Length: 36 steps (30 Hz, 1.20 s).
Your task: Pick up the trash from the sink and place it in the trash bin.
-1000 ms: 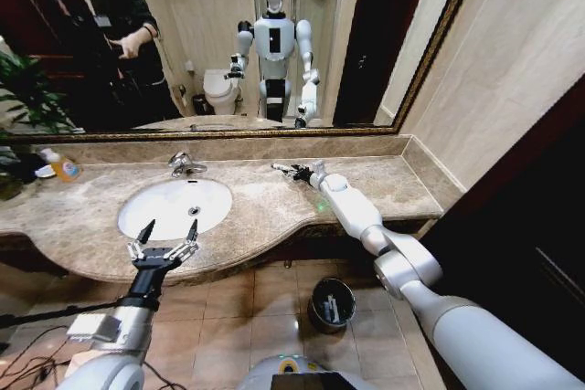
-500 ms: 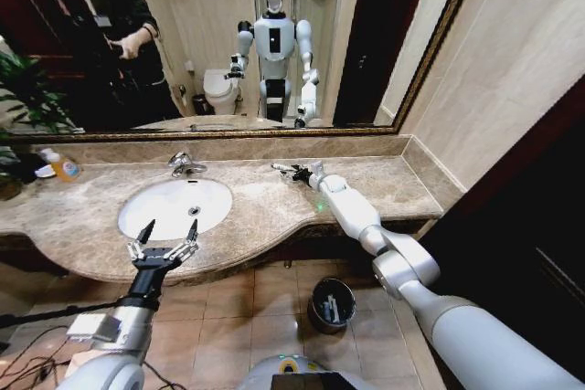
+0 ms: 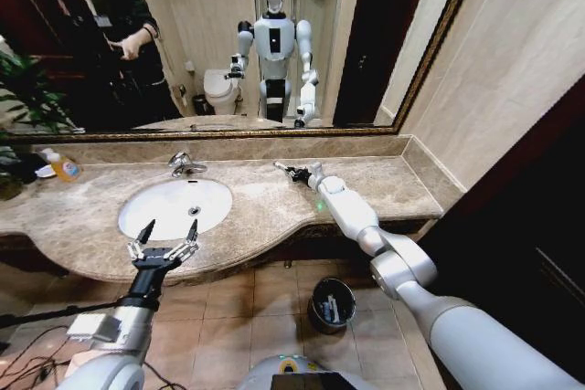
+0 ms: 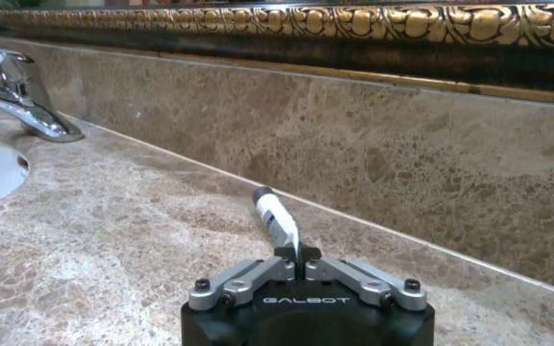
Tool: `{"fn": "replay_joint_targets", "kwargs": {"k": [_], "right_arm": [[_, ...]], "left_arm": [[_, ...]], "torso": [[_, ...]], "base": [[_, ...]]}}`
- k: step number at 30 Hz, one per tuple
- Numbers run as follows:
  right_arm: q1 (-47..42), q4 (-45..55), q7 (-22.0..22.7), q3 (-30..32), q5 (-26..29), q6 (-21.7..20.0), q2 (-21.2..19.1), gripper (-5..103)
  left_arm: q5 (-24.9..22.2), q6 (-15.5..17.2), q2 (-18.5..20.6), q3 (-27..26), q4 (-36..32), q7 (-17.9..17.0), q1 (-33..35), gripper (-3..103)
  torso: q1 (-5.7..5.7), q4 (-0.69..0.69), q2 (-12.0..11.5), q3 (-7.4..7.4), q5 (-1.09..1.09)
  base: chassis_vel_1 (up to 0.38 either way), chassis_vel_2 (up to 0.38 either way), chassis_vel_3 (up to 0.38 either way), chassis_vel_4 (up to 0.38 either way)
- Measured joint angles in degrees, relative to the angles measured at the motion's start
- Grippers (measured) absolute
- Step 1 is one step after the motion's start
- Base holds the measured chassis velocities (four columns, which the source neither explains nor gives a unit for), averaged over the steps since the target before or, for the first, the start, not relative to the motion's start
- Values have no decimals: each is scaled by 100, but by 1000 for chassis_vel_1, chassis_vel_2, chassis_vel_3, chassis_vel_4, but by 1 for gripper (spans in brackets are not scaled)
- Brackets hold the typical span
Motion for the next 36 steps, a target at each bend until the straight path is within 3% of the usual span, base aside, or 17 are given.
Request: {"fn": "replay_joint_targets", "kwargs": {"k": [8, 15, 18, 19, 24, 26, 29, 34, 36], "right_arm": [[-299, 843, 311, -228, 383, -147, -266, 0], [-888, 2480, 789, -582, 1140, -529, -1038, 0], [-1446, 3725, 1254, -591, 1759, -868, -1631, 0], [-1446, 3725, 1254, -591, 1759, -868, -1631, 0], [-2707, 5546, 1888, -126, 2313, -1163, -2462, 0], [-2937, 5825, 1973, -13, 2355, -1173, -2584, 0], [-4002, 6791, 2113, 387, 2428, -1117, -3036, 0], [-5104, 7496, 2112, 1016, 2373, -928, -3188, 0], [-5750, 7912, 2099, 1541, 2355, -864, -3095, 0]], "left_arm": [[0, 0, 0, 0, 0, 0, 0, 100], [0, 0, 0, 0, 0, 0, 0, 100], [0, 0, 0, 0, 0, 1, 0, 100], [0, 0, 0, 0, 0, 1, 0, 100], [0, 0, 0, 0, 0, 1, 0, 100], [0, 0, 0, 0, 0, 1, 0, 100], [0, 0, 0, 0, -1, 0, 0, 100], [0, 0, 0, 0, 0, 3, 0, 100], [0, 0, 0, 0, 0, 0, 0, 100]], "torso": [[1, 1, 0, 1, 0], [1, 0, 0, 1, 3], [1, 0, 0, 0, 1], [1, 0, 0, 0, 1], [0, 0, 0, 0, 2], [0, -1, 0, -1, 1], [-1, -2, 0, -1, 1], [-1, 0, 0, -1, 2], [-1, 0, 0, -1, 2]], "base": [[0, 0, 0, 0], [0, 0, 0, 0], [0, 0, 0, 0], [0, 0, 0, 0], [0, 0, 0, 0], [0, 0, 0, 0], [0, 0, 0, 0], [0, 0, 0, 0], [0, 0, 0, 0]]}}
